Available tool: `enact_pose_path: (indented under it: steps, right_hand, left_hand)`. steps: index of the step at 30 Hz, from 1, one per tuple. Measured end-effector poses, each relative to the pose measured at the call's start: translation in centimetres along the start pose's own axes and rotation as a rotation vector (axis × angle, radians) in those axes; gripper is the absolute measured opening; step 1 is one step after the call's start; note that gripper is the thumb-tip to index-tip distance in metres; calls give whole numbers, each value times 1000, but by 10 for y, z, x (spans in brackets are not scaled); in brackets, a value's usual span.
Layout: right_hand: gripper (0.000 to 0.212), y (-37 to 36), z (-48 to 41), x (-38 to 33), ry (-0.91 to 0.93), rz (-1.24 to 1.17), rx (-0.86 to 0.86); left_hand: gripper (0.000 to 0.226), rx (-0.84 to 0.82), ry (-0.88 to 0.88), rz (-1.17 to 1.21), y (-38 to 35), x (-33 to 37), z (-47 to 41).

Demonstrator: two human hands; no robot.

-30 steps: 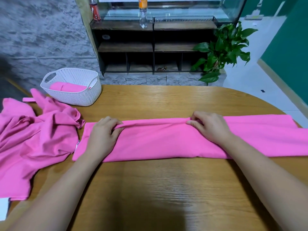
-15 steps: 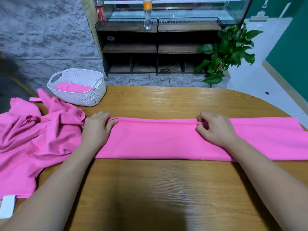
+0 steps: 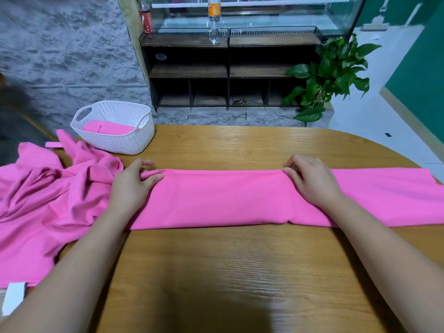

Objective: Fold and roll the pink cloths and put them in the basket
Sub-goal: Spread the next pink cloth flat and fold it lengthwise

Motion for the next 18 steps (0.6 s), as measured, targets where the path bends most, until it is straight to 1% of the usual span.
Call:
enact_pose_path:
  steps: [2, 4, 5, 8, 10, 14, 18]
  right_hand:
    - [12, 1, 1, -1, -8, 12, 1]
    - [10, 1, 2, -3, 4, 38, 4]
    - [8, 1, 3, -4, 7, 46, 4]
    - [9, 2, 4, -5, 2, 53, 3]
    - [11, 2, 4, -5, 7, 52, 1]
    - [10, 1, 4, -4, 36, 51, -8]
    - [12, 0, 5, -2, 43, 30, -5]
  left_hand:
    - [42, -76, 24, -23, 7, -5, -7]
    - [35, -135, 34, -45, 12, -8, -12]
    - [30, -140, 45, -47, 14, -8, -14]
    - [19, -58, 107, 36, 20, -4, -17]
    - [20, -7, 112, 80, 21, -1, -16]
    - [28, 19, 9, -41, 11, -2, -4]
    - [27, 51, -56, -187, 5, 1, 5]
Point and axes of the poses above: each hand's wrist, its own z-axis away from the middle knuckle, its own y-axis out of the back of the hand, x = y × z, the point moved 3 cm from there along -z, towards the middle knuckle, and after that the axes turned 12 degrees about x, right-handed, at the moved point
